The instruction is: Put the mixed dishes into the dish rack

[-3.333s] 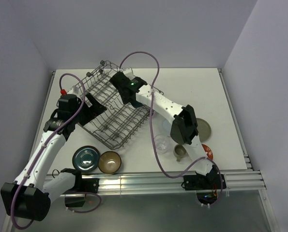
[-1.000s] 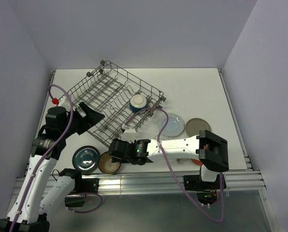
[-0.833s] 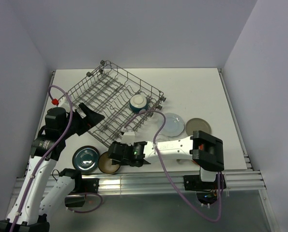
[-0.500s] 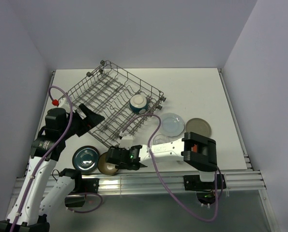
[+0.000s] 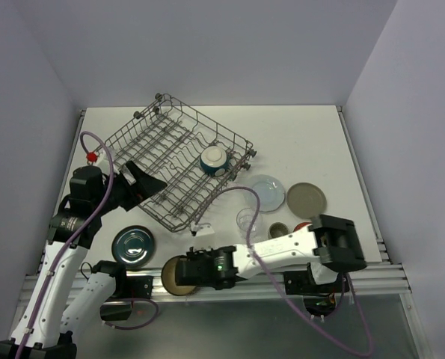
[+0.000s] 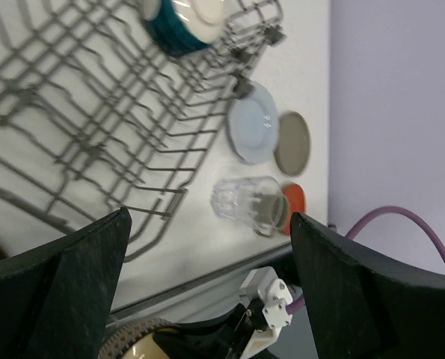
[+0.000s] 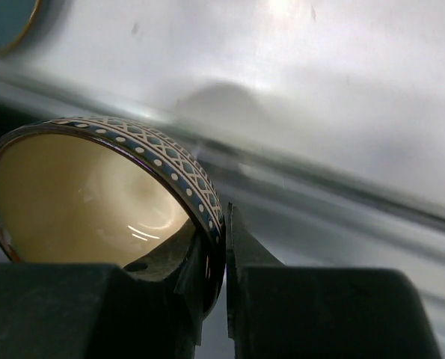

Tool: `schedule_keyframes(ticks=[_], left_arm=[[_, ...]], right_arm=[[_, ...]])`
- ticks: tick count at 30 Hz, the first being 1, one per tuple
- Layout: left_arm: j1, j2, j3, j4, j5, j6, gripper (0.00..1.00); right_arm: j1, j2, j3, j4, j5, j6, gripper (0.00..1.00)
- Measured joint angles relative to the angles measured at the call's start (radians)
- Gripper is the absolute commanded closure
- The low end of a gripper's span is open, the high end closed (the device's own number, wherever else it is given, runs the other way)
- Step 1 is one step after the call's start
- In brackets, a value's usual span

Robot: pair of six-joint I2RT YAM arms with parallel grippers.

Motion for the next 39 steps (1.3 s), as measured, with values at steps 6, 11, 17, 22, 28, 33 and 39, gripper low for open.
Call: schedule_keyframes(ticks=[6, 11, 17, 22, 28, 33, 39], left_arm=[[-0.003, 0.032, 0.0, 0.119, 0.217, -0.028, 0.07], [-0.037, 0.066, -0.005, 0.249, 0.356, -0.092, 0.05], [-0.195, 0.135, -0.067, 0.527, 0.449, -0.253, 0.01], [-0.306, 0.188, -0.101, 0.744, 0.465, -0.407, 0.01], [-0.406, 0.25, -0.107, 0.963, 0.463, -0.55, 0.01], [-0.446, 0.278, -0.119, 1.052, 0.446, -0.605, 0.01], [-0.461, 0.272, -0.143, 1.079, 0.416, -0.621, 0.01]], right_arm=[[0.037, -0.327, -0.169, -0.018, -0.008, -0.019, 1.0], [-0.042, -0.644, -0.253, 0.018, -0.032, -0.112, 1.0], [-0.324, -0.989, -0.303, 0.076, -0.164, -0.304, 1.0], [-0.509, -1.056, -0.27, 0.094, -0.306, -0.407, 1.0], [-0.586, -0.992, -0.258, 0.132, -0.467, -0.461, 1.0], [-0.626, -0.973, -0.258, 0.14, -0.548, -0.474, 1.0], [-0.673, -0.975, -0.26, 0.154, -0.616, -0.478, 1.0]])
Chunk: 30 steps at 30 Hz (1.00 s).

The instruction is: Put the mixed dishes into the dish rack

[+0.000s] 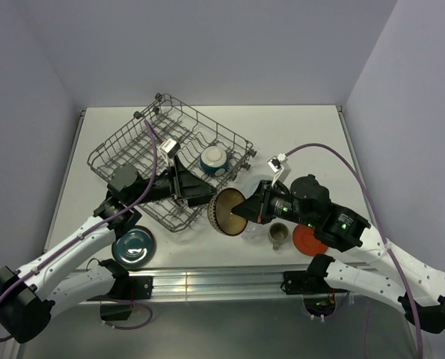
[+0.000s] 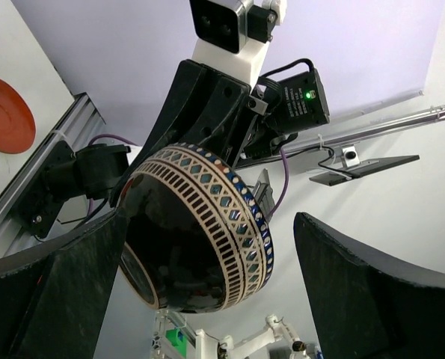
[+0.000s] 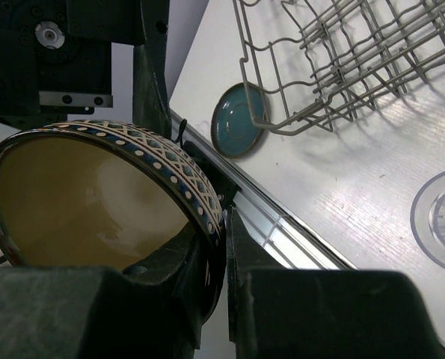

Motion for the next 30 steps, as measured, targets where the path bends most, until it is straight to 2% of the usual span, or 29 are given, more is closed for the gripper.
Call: schedule_keyframes(ticks=[18, 30], left_arm=[[-0.032, -0.042, -0.012, -0.036, -0.031, 0.005, 0.01], [-0.032, -0.044, -0.012, -0.05, -0.033, 0.006, 0.01]], right_arm=[[-0.175, 0.002, -0.005, 0.026, -0.134, -0.028, 1.0], [-0.236, 0.036, -0.01, 0.074, -0.2, -0.034, 1.0]])
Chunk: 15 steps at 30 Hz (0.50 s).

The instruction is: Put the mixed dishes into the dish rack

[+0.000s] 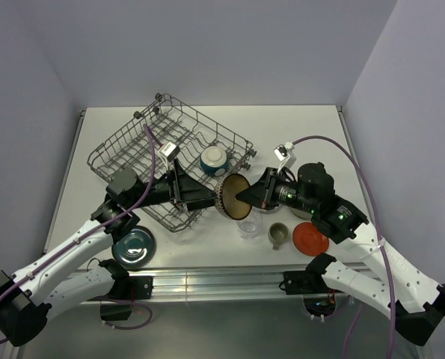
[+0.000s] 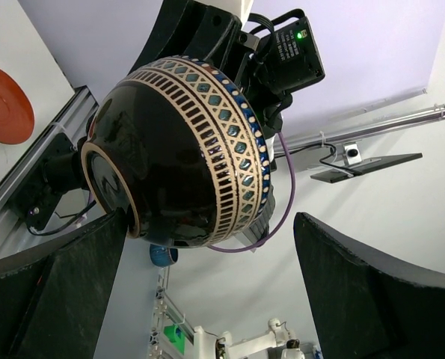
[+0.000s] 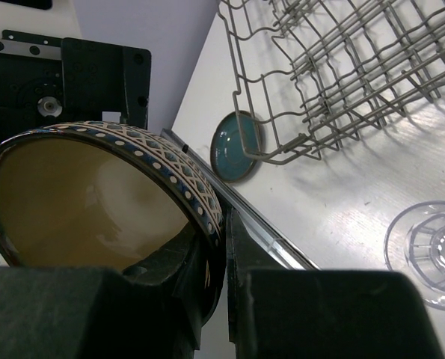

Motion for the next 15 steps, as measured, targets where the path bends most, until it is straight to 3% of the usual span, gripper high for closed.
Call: schedule_keyframes(ticks=[15], left_arm=[[0.001, 0.033, 0.002, -0.016, -0.013, -0.003, 0.01]], right_arm=[[-0.01, -0.004, -0.076, 0.103, -0.021, 0.023, 1.0]])
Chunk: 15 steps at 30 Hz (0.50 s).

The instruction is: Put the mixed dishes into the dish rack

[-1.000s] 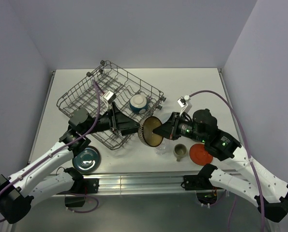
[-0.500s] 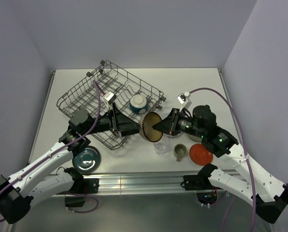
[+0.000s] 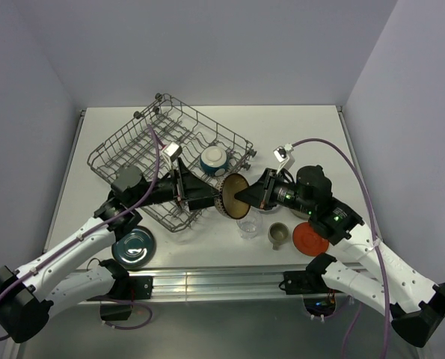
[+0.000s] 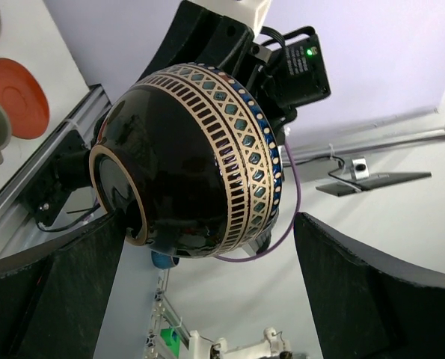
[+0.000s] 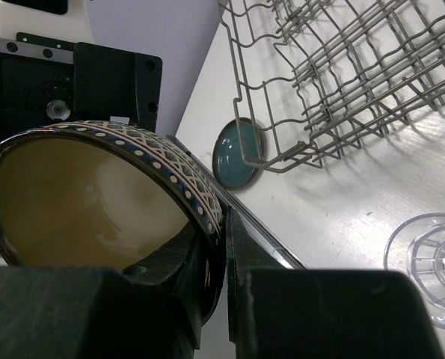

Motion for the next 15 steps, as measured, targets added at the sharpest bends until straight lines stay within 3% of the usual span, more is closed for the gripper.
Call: schedule_keyframes(ticks=[15], left_arm=[[-0.055, 0.009, 0.129, -0.292, -0.146, 0.16, 0.04]], right_arm=[[-0.001, 0.003, 0.003, -0.039, 0.06, -0.02, 1.0]])
